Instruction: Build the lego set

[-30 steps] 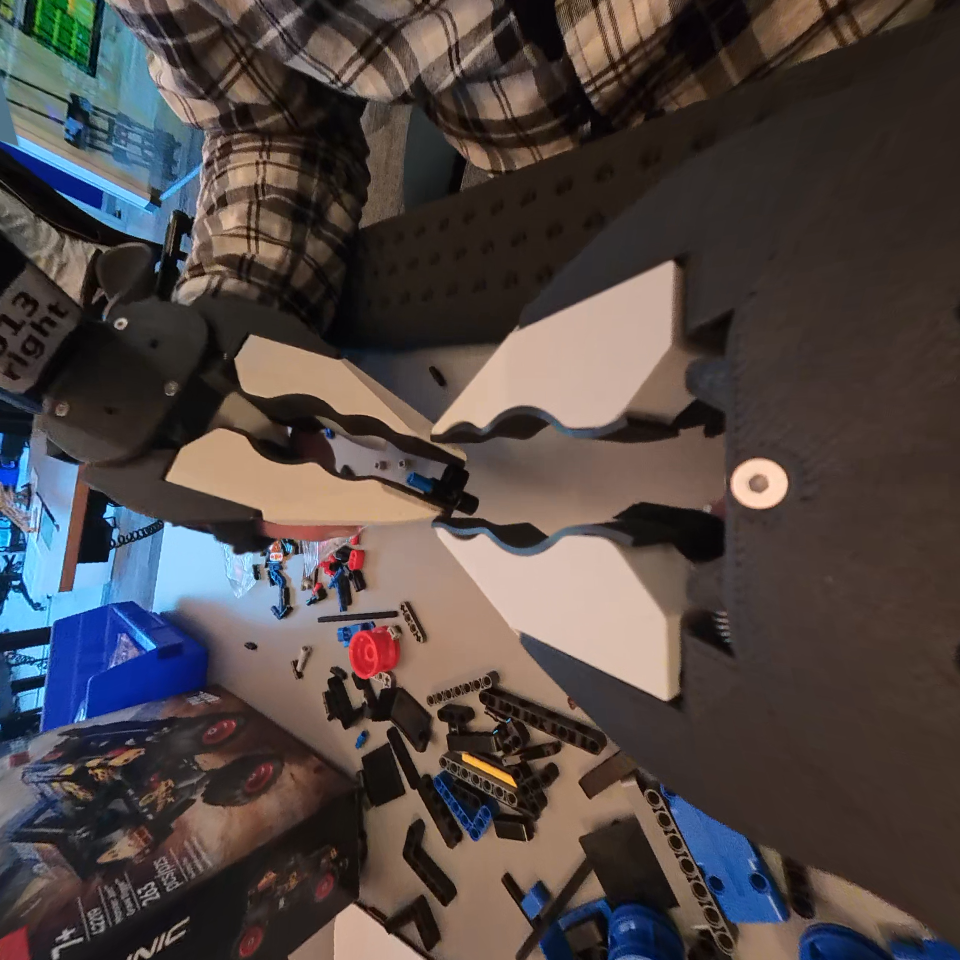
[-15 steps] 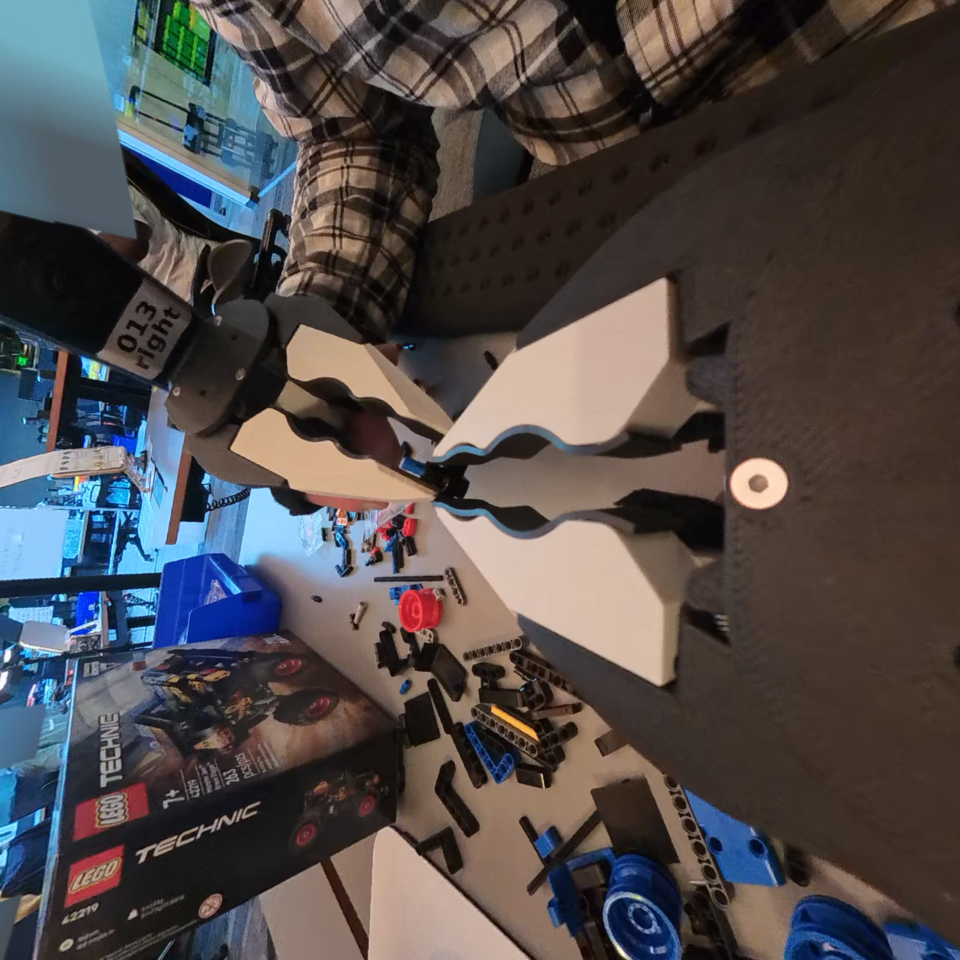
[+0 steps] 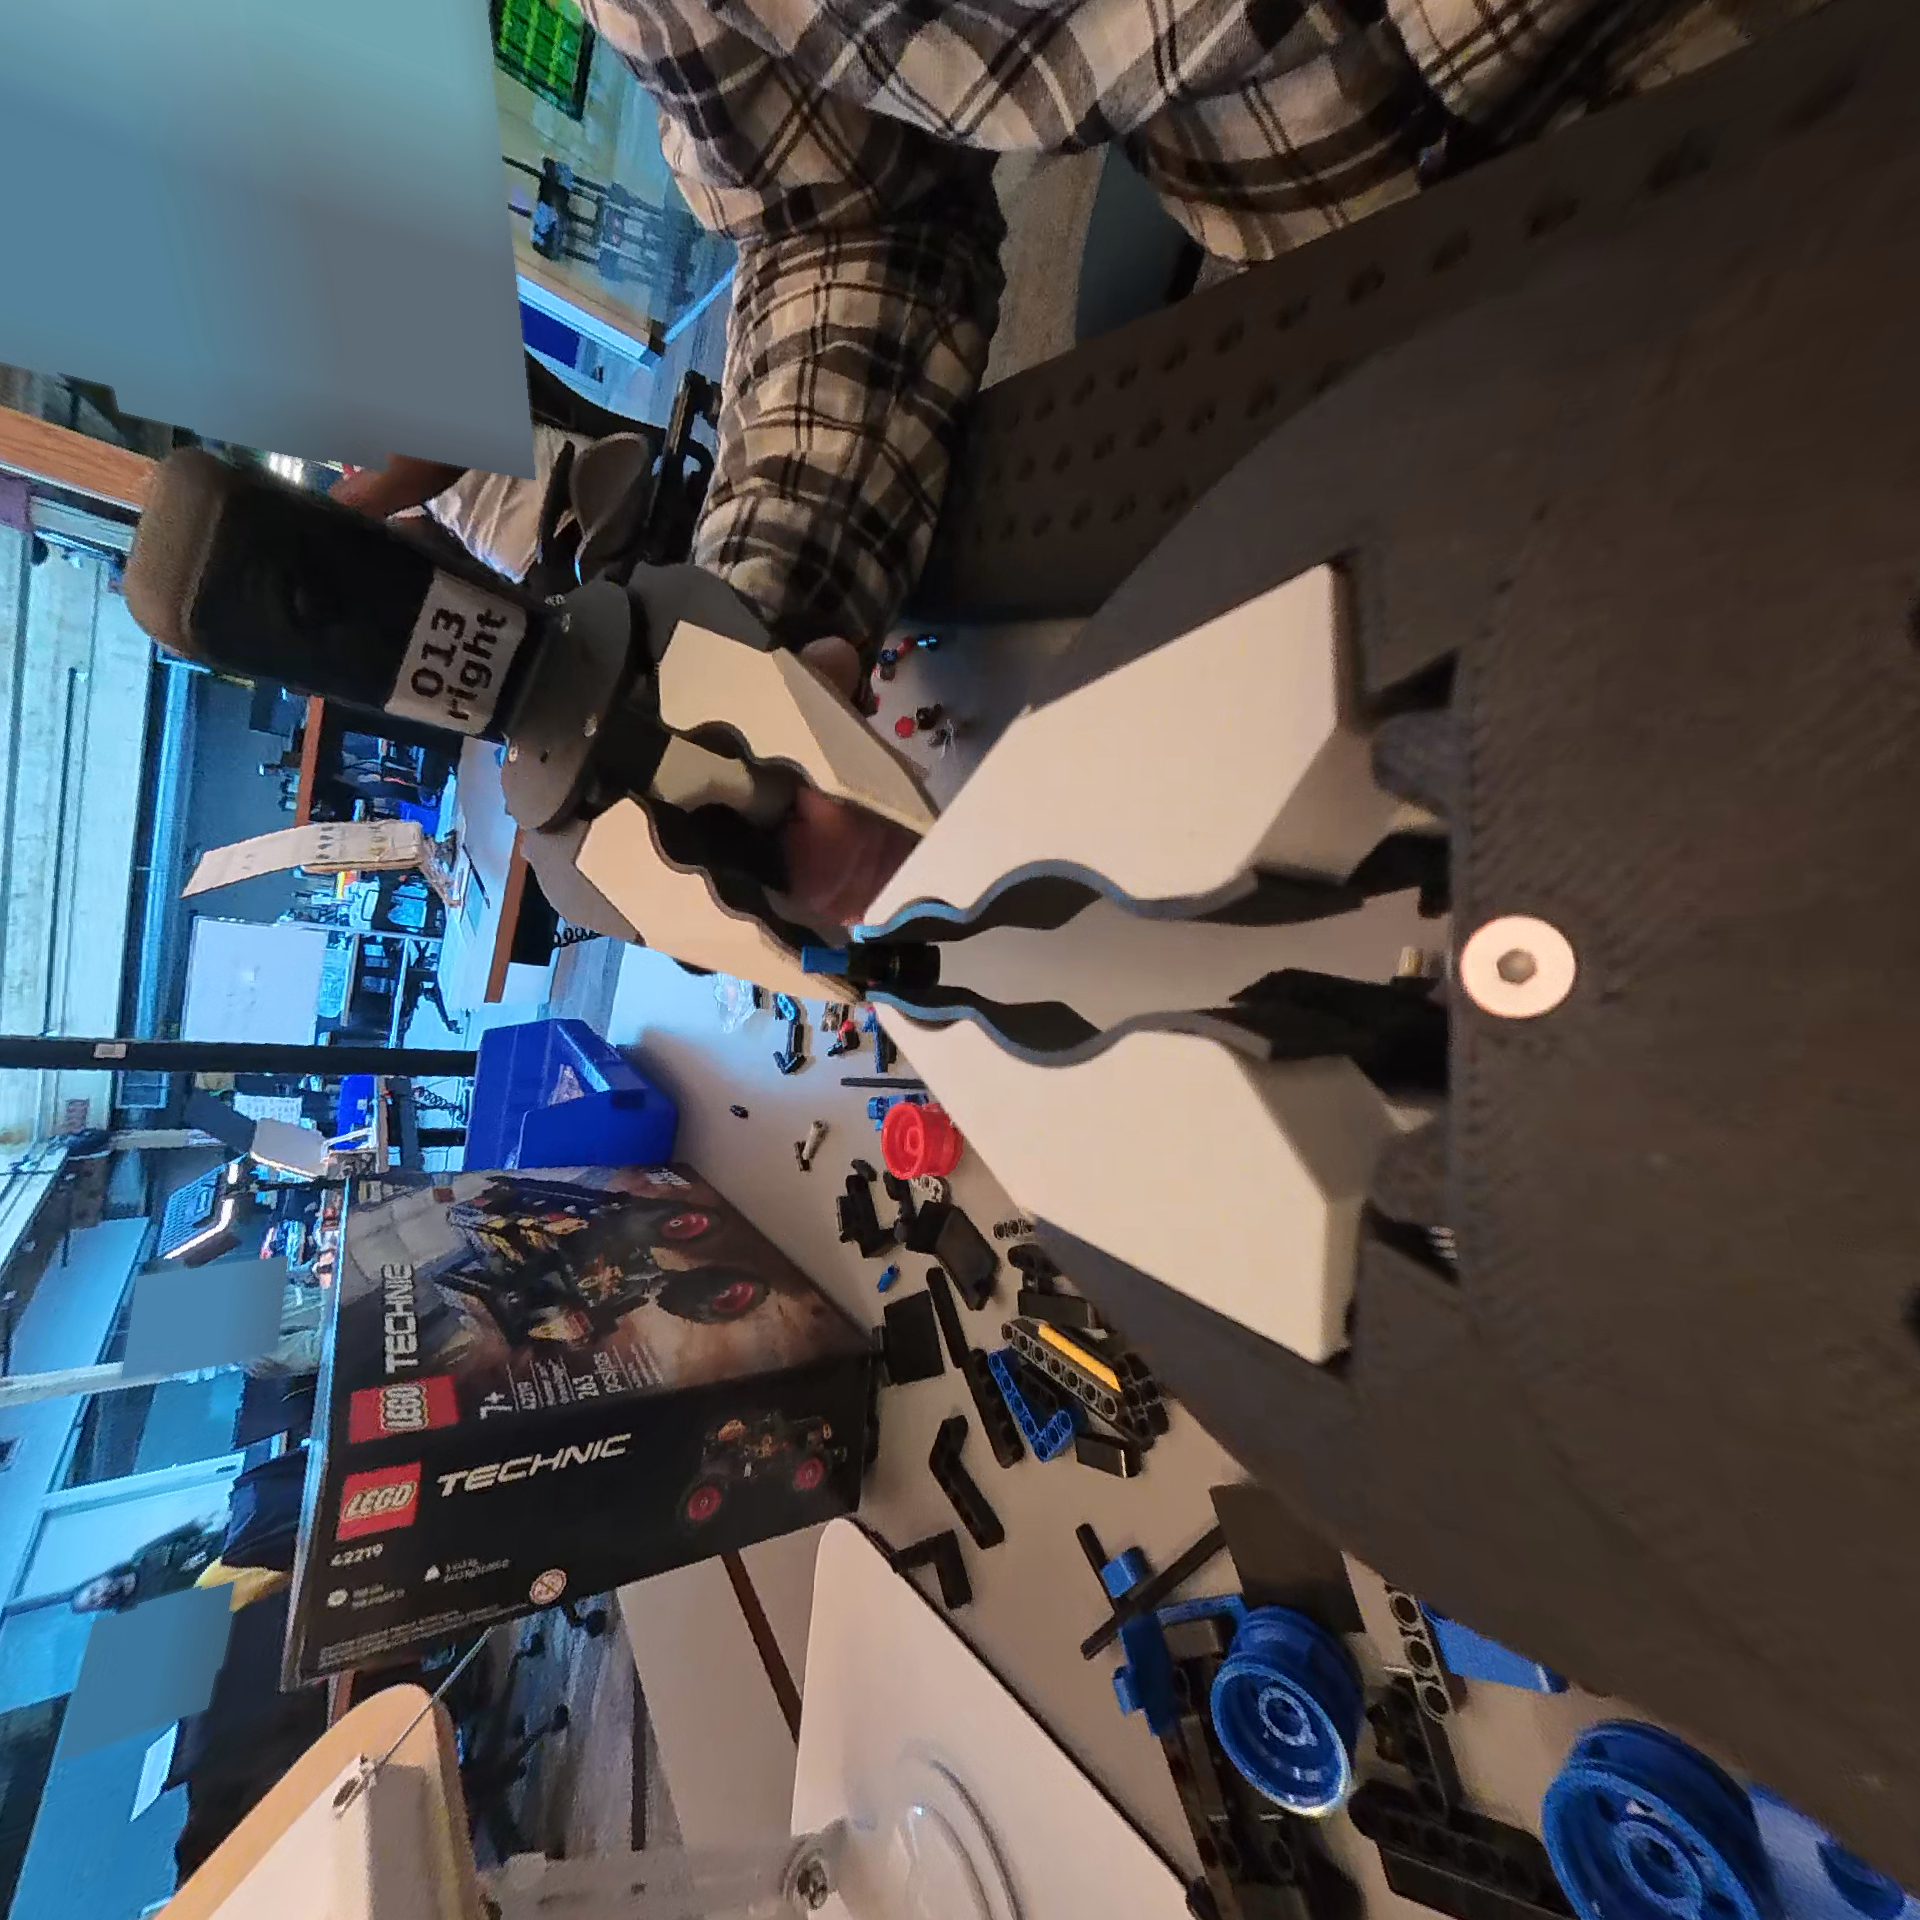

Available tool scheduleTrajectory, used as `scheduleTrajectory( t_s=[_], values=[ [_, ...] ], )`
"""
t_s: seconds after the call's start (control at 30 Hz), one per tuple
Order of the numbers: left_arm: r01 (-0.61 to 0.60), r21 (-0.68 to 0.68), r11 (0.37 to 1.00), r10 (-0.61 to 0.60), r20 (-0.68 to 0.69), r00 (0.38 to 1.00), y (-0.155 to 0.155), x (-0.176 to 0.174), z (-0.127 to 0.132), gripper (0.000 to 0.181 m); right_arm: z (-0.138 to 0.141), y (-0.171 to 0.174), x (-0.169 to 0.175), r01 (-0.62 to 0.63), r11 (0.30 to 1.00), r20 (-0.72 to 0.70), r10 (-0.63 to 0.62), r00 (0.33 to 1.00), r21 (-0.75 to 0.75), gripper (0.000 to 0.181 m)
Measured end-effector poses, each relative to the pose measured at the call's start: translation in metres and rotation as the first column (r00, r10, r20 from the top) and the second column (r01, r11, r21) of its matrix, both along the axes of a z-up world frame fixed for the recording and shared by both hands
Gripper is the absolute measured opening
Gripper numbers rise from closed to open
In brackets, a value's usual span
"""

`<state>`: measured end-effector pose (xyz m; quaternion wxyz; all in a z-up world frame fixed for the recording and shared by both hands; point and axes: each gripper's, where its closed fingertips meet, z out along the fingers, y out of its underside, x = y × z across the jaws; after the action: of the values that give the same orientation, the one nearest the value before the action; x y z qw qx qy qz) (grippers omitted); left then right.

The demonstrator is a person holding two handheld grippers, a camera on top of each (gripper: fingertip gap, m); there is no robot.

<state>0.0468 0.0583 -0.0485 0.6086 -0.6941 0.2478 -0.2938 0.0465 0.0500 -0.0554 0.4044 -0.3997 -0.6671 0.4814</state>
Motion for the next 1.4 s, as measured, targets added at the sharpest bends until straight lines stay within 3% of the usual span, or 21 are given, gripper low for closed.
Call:
scheduleTrajectory(
  t_s=[0.37, 0.57, 1.0, 1.1, 1.3, 1.4],
  values=[
    [-0.031, 0.046, 0.998, 0.031, -0.009, 0.999, 0.003, -0.001, 0.004, 0.006, -0.002, 0.007, -0.008, 0.055, 0.996, 0.026, -0.054, 0.998, -0.076, 0.034],
    [-0.018, 0.065, 0.998, 0.019, -0.019, 1.0, 0.001, 0.003, 0.005, 0.006, -0.001, 0.006, -0.01, 0.053, 0.994, 0.017, -0.052, 0.999, -0.099, 0.021],
    [-0.05, 0.072, 0.996, 0.059, -0.134, 0.989, 0.004, 0.003, -0.007, 0.011, -0.009, 0.018, -0.007, 0.124, 0.983, -0.002, -0.125, 0.992, 0.138, 0.018],
    [-0.053, 0.077, 0.996, 0.064, -0.149, 0.987, 0.004, 0.003, -0.007, 0.008, -0.008, 0.025, -0.006, 0.151, 0.974, -0.018, -0.15, 0.989, 0.168, 0.006],
    [-0.074, 0.084, 0.994, 0.088, -0.17, 0.982, 0.006, 0.001, -0.009, 0.007, -0.009, 0.027, -0.006, 0.159, 0.975, -0.015, -0.158, 0.987, 0.153, 0.007],
    [-0.095, 0.121, 0.988, 0.115, -0.17, 0.979, 0.007, -0.001, -0.003, 0.006, -0.016, 0.024, -0.006, 0.122, 0.991, 0.056, -0.124, 0.991, 0.047, 0.027]
  ],
)
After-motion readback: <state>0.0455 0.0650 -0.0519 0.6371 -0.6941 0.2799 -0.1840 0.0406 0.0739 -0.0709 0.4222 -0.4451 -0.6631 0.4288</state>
